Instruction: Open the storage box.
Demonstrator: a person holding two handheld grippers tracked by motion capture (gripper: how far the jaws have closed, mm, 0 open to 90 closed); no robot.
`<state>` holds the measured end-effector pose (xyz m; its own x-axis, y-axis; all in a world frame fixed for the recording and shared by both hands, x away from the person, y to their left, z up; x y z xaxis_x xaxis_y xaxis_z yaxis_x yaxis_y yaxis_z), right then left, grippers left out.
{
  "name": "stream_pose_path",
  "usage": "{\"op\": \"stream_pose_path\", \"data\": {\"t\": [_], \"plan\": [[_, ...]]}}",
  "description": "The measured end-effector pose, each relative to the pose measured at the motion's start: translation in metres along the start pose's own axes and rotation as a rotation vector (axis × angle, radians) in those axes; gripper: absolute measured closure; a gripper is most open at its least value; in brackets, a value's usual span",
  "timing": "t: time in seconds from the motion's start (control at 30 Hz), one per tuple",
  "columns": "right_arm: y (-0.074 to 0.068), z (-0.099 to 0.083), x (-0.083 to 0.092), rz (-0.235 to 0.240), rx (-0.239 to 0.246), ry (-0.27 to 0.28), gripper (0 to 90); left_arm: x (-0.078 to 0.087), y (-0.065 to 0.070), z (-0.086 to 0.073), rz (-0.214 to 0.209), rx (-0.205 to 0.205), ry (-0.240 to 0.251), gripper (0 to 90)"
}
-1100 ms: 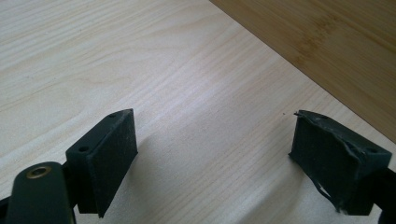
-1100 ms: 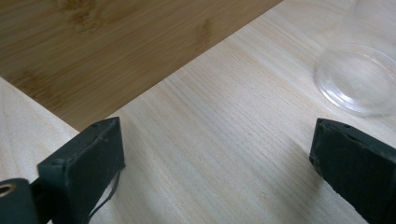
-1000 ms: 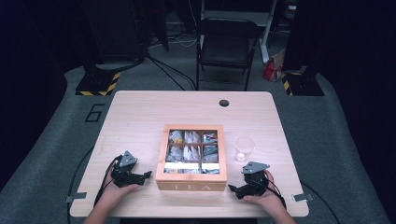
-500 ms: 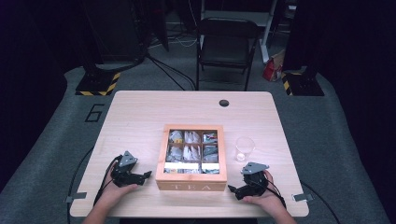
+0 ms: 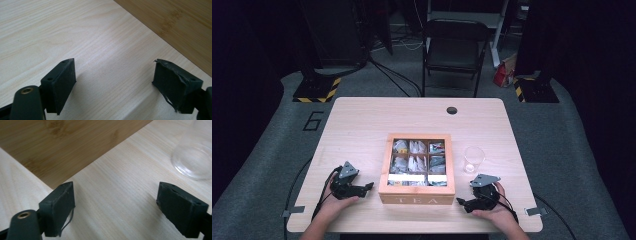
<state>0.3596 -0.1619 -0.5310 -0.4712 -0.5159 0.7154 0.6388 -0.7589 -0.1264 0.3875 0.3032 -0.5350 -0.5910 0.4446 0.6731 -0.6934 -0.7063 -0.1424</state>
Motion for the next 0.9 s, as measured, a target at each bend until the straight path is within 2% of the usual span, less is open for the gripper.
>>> {"op": "stream_pose_path", "data": {"t": [0.13, 0.17, 0.23, 0.33, 0.47, 0.5, 0.57, 0.6, 0.7, 0.8, 0.9], "plan": [[-0.004, 0.003, 0.003, -0.007, 0.028, 0.006, 16.9, 0.004, -0.003, -0.001, -0.014, 0.044, 0.002, 23.0], [-0.006, 0.004, 0.005, -0.011, 0.015, 0.007, 18.8, 0.006, -0.004, -0.001, -0.021, 0.063, 0.002, 25.3], [-0.006, 0.006, 0.009, -0.028, 0.012, 0.01, 22.0, 0.009, -0.004, -0.001, -0.013, 0.072, 0.0, 26.6], [-0.007, 0.007, 0.013, -0.036, 0.023, 0.018, 22.7, 0.014, -0.003, 0.0, -0.023, 0.075, 0.021, 28.5], [-0.007, 0.008, 0.015, -0.048, 0.002, 0.025, 23.4, 0.021, 0.001, 0.002, -0.028, 0.063, 0.029, 32.3], [-0.007, 0.008, 0.016, -0.037, -0.016, 0.032, 23.7, 0.024, 0.002, 0.003, -0.035, 0.062, 0.033, 32.8], [-0.006, 0.009, 0.018, -0.016, -0.019, 0.033, 24.7, 0.028, 0.004, 0.004, -0.036, 0.063, 0.042, 33.3], [-0.007, 0.009, 0.018, -0.018, -0.026, 0.041, 25.8, 0.029, 0.004, 0.005, -0.037, 0.051, 0.042, 33.3], [-0.01, 0.01, 0.021, -0.001, -0.041, 0.035, 28.9, 0.032, 0.006, 0.005, -0.039, 0.075, 0.051, 33.3], [-0.013, 0.012, 0.023, -0.004, -0.018, 0.034, 29.9, 0.034, 0.007, 0.006, -0.024, 0.076, 0.047, 33.2], [-0.015, 0.013, 0.025, 0.018, -0.049, 0.04, 30.8, 0.036, 0.007, 0.007, -0.025, 0.083, 0.054, 33.1]]}}
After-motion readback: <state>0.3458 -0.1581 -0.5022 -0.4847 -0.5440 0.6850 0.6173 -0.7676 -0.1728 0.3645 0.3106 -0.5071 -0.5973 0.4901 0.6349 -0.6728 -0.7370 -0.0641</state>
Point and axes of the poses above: each handheld gripper's, and its own axes: x roughly backward along the jaws, z roughly out of its top, y roughly to its right, the point moved 1 cm from there along -x, roughly forward along the jaws, and after that the axes turned 10 degrees about -x, right-handed, at the moved point
